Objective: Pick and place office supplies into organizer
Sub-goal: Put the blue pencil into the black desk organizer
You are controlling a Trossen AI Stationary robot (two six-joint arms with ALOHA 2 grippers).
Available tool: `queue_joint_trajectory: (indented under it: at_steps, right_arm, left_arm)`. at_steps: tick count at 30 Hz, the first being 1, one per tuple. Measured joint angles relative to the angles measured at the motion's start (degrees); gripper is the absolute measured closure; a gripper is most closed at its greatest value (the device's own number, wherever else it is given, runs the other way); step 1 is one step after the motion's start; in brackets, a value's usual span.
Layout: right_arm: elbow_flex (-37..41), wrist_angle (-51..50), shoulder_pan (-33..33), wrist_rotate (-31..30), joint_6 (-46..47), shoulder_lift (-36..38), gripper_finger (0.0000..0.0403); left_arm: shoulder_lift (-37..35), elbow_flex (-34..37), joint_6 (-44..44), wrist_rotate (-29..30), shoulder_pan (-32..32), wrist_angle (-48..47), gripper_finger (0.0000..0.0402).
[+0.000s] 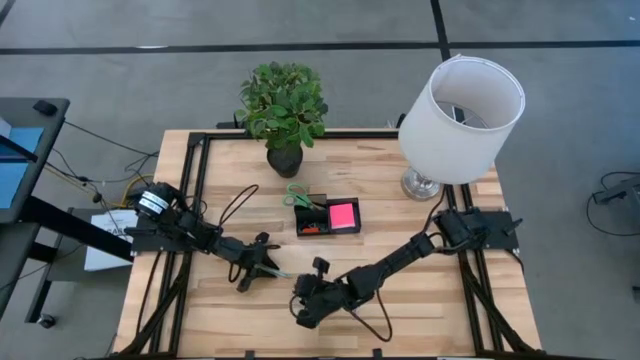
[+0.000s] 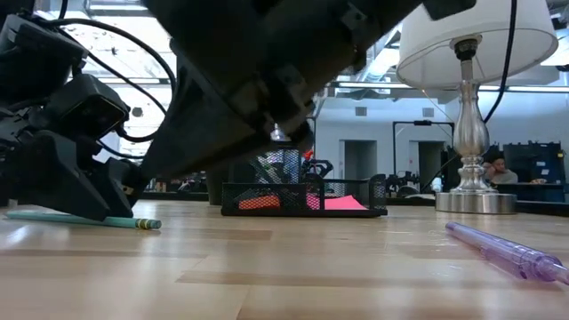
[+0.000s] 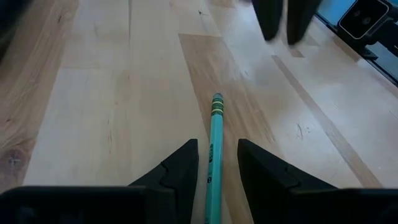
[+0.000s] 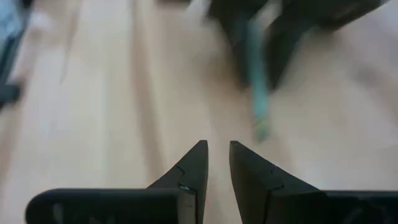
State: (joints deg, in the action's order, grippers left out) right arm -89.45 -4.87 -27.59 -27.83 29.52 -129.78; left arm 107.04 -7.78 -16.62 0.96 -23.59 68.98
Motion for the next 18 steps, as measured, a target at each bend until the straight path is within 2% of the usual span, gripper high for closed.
queue_joint_trajectory:
  at_steps: [3, 18]
  right_arm:
    - [0.02, -0.73, 0.6, 7.89, -0.02, 0.0, 0.0344]
    - [-0.11, -3.75, 6.96, 14.29, 0.42, 0.35, 0.0344]
  left_arm:
    - [0.0, -0.16, -0.75, 0.49, -0.02, -0.06, 0.0291]
    - [-0.01, -0.28, -1.5, 1.09, 0.0, -0.44, 0.0291]
